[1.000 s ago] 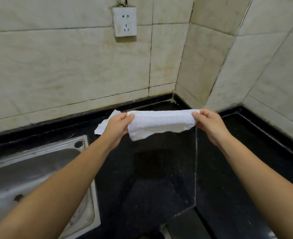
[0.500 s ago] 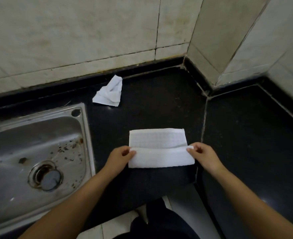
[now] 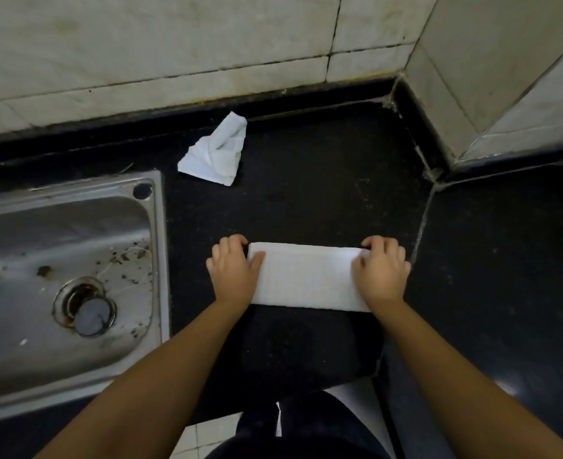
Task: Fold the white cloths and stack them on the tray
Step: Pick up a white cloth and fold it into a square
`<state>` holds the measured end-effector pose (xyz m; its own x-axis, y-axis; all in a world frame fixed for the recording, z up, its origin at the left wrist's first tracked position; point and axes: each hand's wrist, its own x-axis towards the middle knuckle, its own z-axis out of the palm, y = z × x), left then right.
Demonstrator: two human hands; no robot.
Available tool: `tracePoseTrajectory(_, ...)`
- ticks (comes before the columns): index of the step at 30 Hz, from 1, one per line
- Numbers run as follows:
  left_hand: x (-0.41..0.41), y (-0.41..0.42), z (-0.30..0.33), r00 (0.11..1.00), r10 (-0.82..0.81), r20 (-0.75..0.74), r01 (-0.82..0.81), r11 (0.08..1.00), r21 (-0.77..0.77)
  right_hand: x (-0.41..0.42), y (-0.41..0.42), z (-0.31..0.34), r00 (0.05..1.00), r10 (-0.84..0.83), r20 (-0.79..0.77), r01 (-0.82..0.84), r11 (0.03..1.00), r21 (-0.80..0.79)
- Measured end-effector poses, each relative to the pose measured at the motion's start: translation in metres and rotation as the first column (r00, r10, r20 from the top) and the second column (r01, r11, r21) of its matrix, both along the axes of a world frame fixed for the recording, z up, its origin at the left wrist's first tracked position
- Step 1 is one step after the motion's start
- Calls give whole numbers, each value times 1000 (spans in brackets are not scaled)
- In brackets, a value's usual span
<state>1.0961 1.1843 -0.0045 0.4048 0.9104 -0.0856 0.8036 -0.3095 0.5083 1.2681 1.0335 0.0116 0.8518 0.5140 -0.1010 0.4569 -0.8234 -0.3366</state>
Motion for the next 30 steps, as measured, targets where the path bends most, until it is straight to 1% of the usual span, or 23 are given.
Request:
tracePoseTrajectory(2, -11, -2, 2, 999, 44, 10, -44, 999, 2, -1, 15, 7, 993, 119, 21, -118, 992, -49)
tracePoseTrajectory(4, -26, -8, 4, 999, 44, -11, -43, 999, 18, -9, 42, 14, 956, 293, -32, -294, 955, -38)
tracePoseTrajectory(6, -40, -19, 2, 996, 4, -94, -2, 1000, 20, -26, 76, 17, 881, 451, -144, -458, 889, -16)
tracePoseTrajectory(7, -46, -25, 1, 990, -4, -144, 7, 1000, 18, -37, 91, 17, 839, 509, -192, -524, 851, -33)
tracePoseTrajectory(9, -53, -34, -3, 982, 11, -190, -7, 1000, 21, -56, 115, 13, 774, 596, -214, -627, 770, -123)
tracePoseTrajectory(11, -56, -36, -2, 979, 31, -201, -26, 999, 23, -66, 129, 10, 743, 641, -192, -669, 710, -219)
tracePoseTrajectory(13, -56, -36, 0, 974, 10, -224, -7, 1000, 14, -67, 135, 14, 729, 646, -226, -684, 678, -269)
tracePoseTrajectory(14, -56, -35, 2, 973, -16, -229, 15, 1000, -3, -65, 135, 19, 727, 627, -278, -685, 684, -251)
tracePoseTrajectory(15, -54, -31, 4, 974, -50, -221, 43, 998, -35, -62, 134, 25, 731, 585, -353, -668, 719, -193)
tracePoseTrajectory(17, -47, -19, 11, 981, -122, -154, 102, 986, -134, -51, 128, 42, 714, 483, -506, -567, 824, -14)
tracePoseTrajectory(18, -41, -11, 18, 984, -148, -96, 128, 974, -187, -43, 124, 53, 703, 474, -530, -521, 851, 71)
tracePoseTrajectory(19, -34, -1, 27, 987, -158, -28, 148, 964, -222, -34, 120, 66, 703, 494, -513, -500, 855, 138)
tracePoseTrajectory(21, -15, 18, 54, 975, -155, 158, 189, 954, -235, -14, 112, 93, 740, 526, -418, -469, 850, 239)
tracePoseTrajectory(23, 6, 32, 91, 924, -167, 343, 238, 955, -177, 3, 104, 123, 792, 512, -332, -403, 847, 345)
tracePoseTrajectory(24, 15, 37, 110, 891, -192, 411, 265, 956, -129, 11, 99, 137, 811, 498, -307, -353, 835, 423)
tracePoseTrajectory(26, 30, 40, 147, 816, -256, 519, 326, 944, -45, 21, 87, 163, 838, 474, -268, -255, 776, 576)
tracePoseTrajectory(27, 35, 39, 160, 773, -289, 565, 358, 933, -13, 24, 80, 173, 852, 463, -244, -225, 745, 628)
tracePoseTrajectory(29, 38, 32, 177, 692, -334, 640, 431, 902, 5, 27, 64, 181, 862, 455, -223, -198, 708, 678)
tracePoseTrajectory(30, 36, 27, 178, 663, -346, 664, 470, 882, -10, 26, 56, 179, 864, 452, -222, -199, 712, 673)
